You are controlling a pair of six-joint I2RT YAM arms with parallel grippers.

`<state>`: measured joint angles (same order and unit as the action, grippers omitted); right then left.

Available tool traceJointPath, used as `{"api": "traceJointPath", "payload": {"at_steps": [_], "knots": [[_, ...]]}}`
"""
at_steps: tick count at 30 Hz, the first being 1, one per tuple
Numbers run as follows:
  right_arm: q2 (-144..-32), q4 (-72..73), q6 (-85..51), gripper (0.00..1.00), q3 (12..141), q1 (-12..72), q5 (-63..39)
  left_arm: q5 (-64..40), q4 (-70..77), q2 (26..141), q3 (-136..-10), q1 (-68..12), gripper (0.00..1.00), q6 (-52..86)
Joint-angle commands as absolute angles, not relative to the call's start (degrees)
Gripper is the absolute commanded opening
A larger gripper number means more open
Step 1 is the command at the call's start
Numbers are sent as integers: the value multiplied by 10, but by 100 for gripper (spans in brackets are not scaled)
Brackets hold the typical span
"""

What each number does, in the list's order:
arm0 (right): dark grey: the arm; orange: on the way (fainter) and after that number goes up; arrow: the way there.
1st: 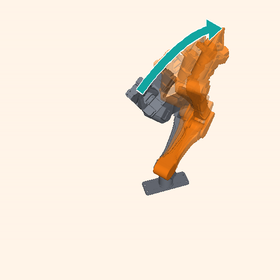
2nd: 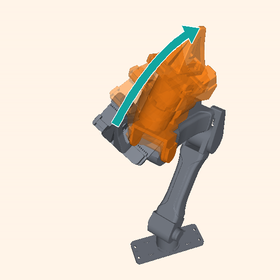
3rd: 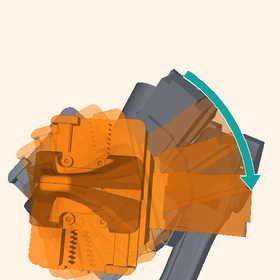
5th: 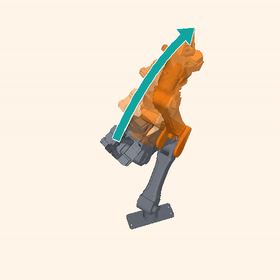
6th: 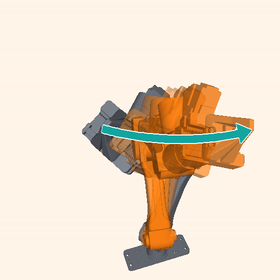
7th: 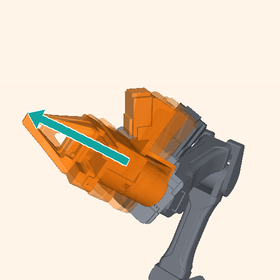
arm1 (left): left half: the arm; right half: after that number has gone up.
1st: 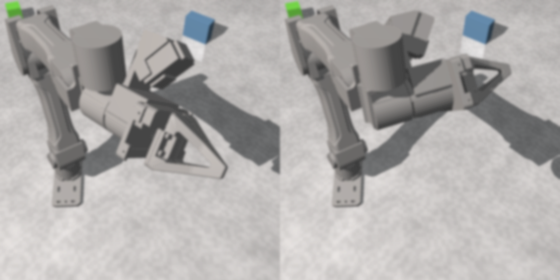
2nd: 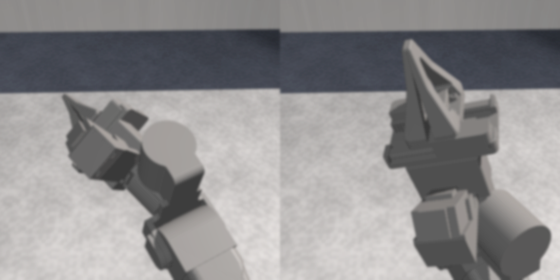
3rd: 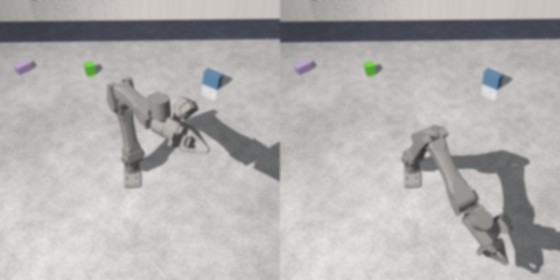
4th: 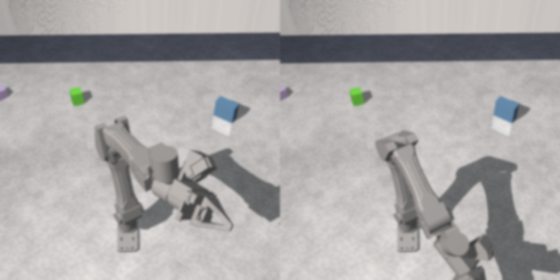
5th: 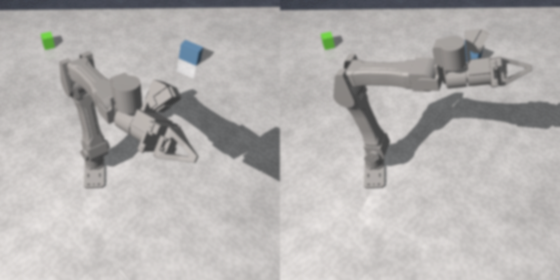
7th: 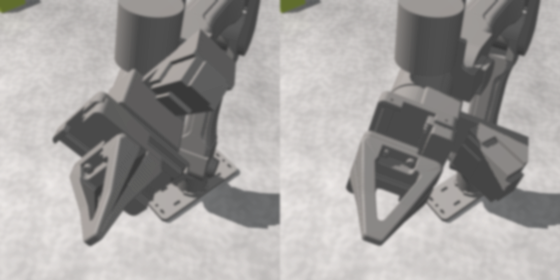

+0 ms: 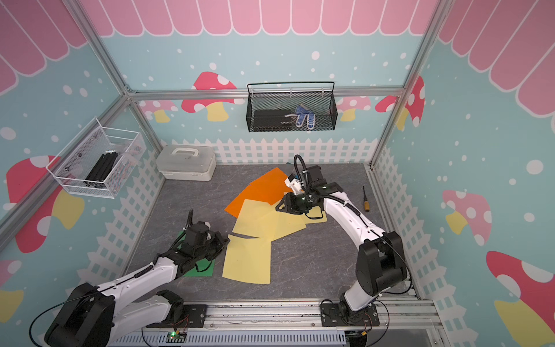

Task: Sort the scattered colored papers by color
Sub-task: Place the colored paper at the center of the board.

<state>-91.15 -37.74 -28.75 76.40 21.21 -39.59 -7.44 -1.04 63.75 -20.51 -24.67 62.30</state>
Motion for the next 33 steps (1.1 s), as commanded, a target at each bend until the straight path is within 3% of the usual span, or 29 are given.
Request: {"api": "traceJointPath", "payload": {"at_steps": [1, 29, 33], "knots": [[-913, -373, -280, 37, 752, 213, -401, -47, -32, 646, -199, -256, 0, 634], [-911, -363, -284, 37, 743, 213, -388, -55, -122, 719, -271, -259, 0, 537], [-912, -362, -283, 37, 744, 213, -391, -48, -125, 712, -267, -259, 10, 541]]}}
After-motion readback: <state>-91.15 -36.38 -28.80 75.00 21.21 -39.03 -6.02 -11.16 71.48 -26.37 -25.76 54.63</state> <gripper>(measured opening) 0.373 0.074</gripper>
